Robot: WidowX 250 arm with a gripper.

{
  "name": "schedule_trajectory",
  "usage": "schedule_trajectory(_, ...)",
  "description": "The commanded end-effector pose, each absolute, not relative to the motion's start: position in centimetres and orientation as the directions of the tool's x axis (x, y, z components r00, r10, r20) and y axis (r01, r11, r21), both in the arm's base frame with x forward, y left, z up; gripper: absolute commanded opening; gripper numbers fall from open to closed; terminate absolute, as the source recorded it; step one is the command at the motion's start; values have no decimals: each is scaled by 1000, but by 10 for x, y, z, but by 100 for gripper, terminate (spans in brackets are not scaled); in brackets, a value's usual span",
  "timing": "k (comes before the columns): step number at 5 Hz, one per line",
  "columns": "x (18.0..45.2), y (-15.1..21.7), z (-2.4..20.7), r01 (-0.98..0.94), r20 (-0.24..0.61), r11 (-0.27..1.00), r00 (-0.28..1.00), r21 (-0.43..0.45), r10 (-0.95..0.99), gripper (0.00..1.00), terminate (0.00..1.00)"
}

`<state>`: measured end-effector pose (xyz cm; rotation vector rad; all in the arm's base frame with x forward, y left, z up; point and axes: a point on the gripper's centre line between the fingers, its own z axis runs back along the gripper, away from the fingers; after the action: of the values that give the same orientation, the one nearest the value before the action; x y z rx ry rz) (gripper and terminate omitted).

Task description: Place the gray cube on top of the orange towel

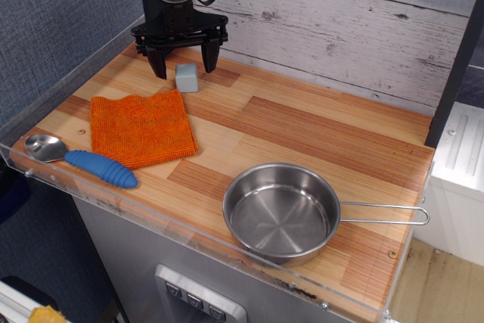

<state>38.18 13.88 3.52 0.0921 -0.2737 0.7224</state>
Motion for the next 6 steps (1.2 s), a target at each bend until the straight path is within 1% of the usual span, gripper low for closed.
schedule_trajectory(1,386,143,43,-670,329,743,699,-12,635,0,0)
schedule_trajectory(3,381,138,42,-671,323,741,695,-28,642,0,0)
schedule_trajectory(4,385,133,51,-668,324,741,686,-75,651,0,0)
schedule_trajectory(6,396,124,91,-649,382,751,667,-123,640,0,0)
